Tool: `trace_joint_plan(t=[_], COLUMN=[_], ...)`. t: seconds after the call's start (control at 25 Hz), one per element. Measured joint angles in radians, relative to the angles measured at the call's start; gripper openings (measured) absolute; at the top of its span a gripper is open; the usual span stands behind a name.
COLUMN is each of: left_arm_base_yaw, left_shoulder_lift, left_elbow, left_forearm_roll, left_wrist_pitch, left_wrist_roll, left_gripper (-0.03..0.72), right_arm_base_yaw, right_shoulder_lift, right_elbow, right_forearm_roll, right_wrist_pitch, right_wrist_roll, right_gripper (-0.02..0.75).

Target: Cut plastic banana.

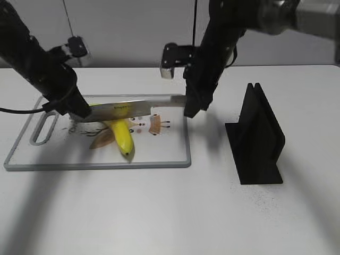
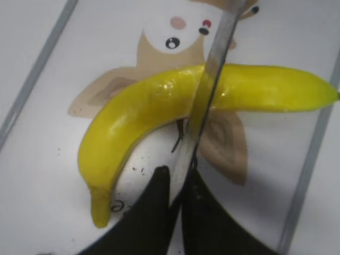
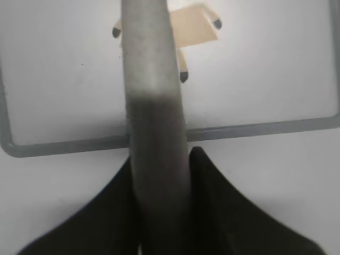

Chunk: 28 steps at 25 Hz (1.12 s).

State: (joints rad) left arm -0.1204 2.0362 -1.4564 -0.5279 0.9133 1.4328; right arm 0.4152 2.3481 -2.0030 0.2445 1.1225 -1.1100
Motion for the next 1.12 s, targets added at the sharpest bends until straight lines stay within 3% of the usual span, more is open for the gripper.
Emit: trace_joint_plan(t=[0.56,0.8,1.12], left_arm_base_yaw=[-0.048,-0.06,-0.061], left_shoulder_lift=[0.025,-0.003,-0.108], left_elbow=[0.021,0.037,0.033], left_forearm_roll=[0.039,0.053,0.1], left_wrist_pitch=[-0.06,-0.05,-0.041], left_wrist_roll=[-0.001,-0.027,-0.042], left_gripper=[0.042,0.032,0.014], right_arm_base_yaw=[0.005,0.009,0.012], right_shoulder_lift=[0.09,0.088,0.048], right_elbow=[-0.038,-0.161,-0.264], right_forearm_roll=[-0.055,-0.076,-0.08], right_wrist_pitch=[0.021,0.111,0.116], right_wrist_roll=[0.071,0.07,0.054], right_gripper=[0.207,0.219,0.235])
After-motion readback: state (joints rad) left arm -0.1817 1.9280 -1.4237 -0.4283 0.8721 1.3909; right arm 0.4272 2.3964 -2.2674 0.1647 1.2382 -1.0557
